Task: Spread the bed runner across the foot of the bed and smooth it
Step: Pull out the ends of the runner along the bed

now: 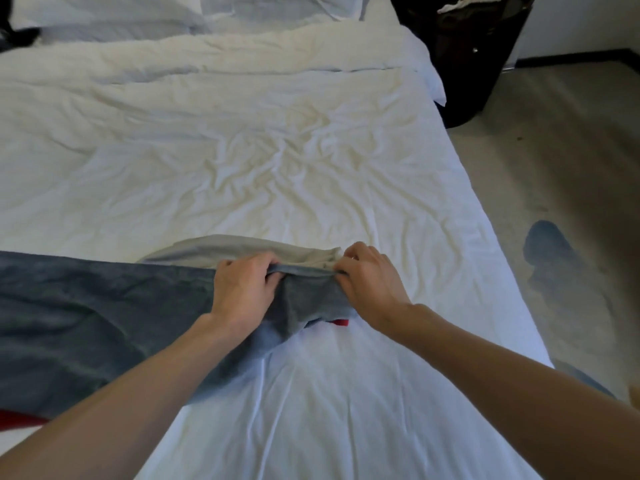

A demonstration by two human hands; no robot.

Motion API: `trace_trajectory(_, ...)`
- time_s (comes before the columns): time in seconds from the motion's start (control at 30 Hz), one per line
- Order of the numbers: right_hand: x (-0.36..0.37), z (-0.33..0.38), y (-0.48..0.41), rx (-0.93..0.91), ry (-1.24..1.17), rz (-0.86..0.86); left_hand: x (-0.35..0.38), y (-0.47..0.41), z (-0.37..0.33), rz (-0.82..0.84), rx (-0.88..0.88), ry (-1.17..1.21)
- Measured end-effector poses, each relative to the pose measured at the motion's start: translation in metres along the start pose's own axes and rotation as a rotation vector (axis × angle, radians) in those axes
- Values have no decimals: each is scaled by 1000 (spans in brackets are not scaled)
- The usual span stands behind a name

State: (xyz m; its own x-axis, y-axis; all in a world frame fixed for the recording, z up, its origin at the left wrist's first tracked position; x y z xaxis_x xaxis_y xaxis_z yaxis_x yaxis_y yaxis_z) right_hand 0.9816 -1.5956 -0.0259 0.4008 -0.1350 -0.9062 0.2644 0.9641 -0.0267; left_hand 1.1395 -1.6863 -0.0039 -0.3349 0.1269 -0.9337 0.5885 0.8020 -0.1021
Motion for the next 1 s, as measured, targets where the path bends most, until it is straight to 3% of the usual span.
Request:
trace_trajectory(0.33,-6,3,-74,148,-46,-89,3,-54,36,12,-52,-27)
trace_trajectory(0.8,13,-27,-184,256,135,4,32,-165,73,38,-70,-105)
trace_trajectory(1.0,48,-50,-214,362,72,26,60,-191,80,65,-125,-214)
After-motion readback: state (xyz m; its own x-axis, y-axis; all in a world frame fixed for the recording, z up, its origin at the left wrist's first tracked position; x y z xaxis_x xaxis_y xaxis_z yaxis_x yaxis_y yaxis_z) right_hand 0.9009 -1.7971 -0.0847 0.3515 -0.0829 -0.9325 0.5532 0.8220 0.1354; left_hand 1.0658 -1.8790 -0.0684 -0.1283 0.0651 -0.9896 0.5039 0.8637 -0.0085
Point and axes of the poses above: each hand's wrist, its own y-axis away from the middle knuckle, its own x-axis out of the palm, z = x × y, the point moved 6 cm from there along -y, towards the middle knuckle, and after that the axes turned 3 degrees about x, right-handed, at the moved point
